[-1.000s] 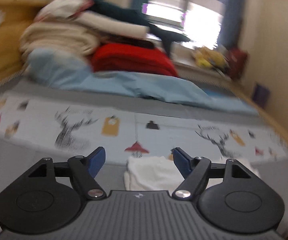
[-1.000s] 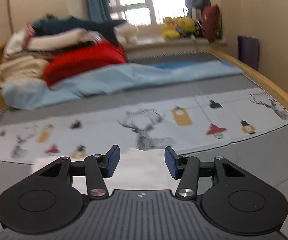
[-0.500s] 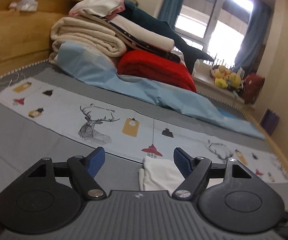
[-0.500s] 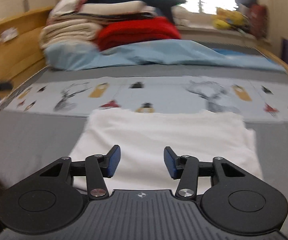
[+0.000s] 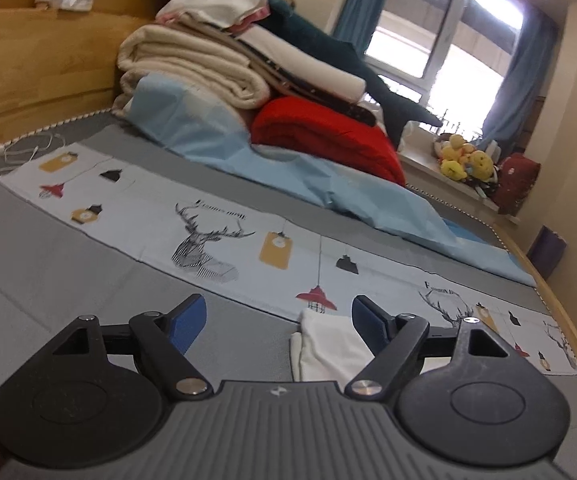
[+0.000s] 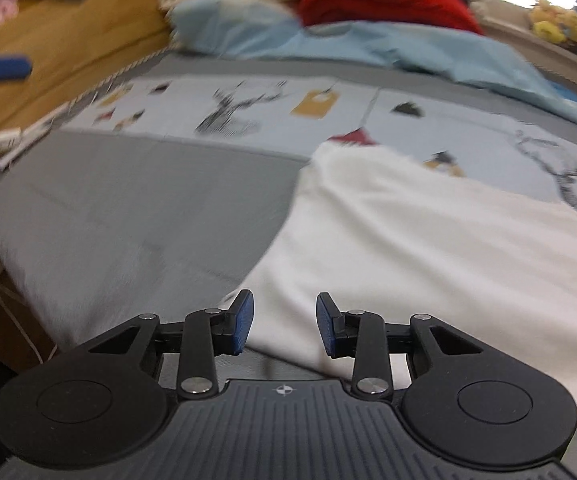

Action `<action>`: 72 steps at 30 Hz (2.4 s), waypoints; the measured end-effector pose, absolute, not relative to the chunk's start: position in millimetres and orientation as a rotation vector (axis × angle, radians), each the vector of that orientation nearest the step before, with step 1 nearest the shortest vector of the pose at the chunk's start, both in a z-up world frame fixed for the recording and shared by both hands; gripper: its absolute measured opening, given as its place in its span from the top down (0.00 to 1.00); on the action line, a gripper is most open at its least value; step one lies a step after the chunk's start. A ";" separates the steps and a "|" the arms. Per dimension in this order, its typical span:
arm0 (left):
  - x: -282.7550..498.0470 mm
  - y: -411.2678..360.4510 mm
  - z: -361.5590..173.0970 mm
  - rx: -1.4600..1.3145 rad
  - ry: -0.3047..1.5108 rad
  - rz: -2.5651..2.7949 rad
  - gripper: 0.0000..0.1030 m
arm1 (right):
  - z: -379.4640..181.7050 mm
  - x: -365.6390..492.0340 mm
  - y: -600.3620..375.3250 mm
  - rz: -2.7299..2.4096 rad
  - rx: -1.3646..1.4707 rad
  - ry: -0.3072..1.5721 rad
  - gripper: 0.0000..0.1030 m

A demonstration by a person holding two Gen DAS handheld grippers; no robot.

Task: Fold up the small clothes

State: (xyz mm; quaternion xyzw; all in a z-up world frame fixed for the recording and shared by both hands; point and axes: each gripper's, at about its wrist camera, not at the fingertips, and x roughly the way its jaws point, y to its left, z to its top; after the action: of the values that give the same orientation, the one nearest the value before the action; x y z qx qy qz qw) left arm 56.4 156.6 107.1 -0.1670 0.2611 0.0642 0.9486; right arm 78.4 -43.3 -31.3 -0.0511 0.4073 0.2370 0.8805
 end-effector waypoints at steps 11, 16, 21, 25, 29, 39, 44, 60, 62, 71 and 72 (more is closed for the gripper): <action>57.6 176.0 105.2 -0.359 0.527 0.146 0.18 | -75.4 87.7 6.0 0.537 -0.173 0.976 0.54; 64.0 178.6 103.0 -0.343 0.547 0.143 0.18 | -78.1 87.8 9.8 0.507 -0.220 0.952 0.75; 81.9 180.0 92.6 -0.354 0.624 0.112 0.18 | -69.1 96.7 -6.0 0.507 -0.105 0.959 0.90; 116.5 180.0 69.0 -0.388 0.809 0.006 0.18 | -52.6 92.9 -17.9 0.512 -0.040 0.916 0.90; 150.9 186.3 32.3 -0.534 0.966 -0.077 0.18 | -38.8 91.3 -31.3 0.516 0.019 0.881 0.91; 214.1 157.4 -37.1 -0.712 1.109 -0.100 0.18 | -13.8 83.8 -69.6 0.541 0.105 0.849 0.91; 242.7 146.3 -61.7 -0.778 1.200 -0.086 0.18 | -2.5 83.1 -92.2 0.559 0.129 0.820 0.91; 222.0 164.5 -33.0 -0.590 1.124 -0.136 0.87 | -2.4 65.5 -44.1 0.756 0.111 0.817 0.91; 207.3 189.4 -28.2 -0.600 1.119 -0.093 0.87 | -1.8 63.1 -28.8 0.821 0.129 0.804 0.91; 183.2 218.0 -0.8 -0.602 1.086 -0.053 0.87 | 9.9 52.3 -17.1 0.930 0.136 0.764 0.92; 185.6 211.3 3.1 -0.592 1.081 -0.062 0.87 | 12.7 51.3 -25.0 0.916 0.139 0.760 0.92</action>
State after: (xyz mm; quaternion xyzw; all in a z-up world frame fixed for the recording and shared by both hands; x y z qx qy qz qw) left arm 185.6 211.3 3.1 -0.2776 0.5067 -0.0291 0.8157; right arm 51.3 -25.0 12.7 0.0654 0.3576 0.4313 0.8257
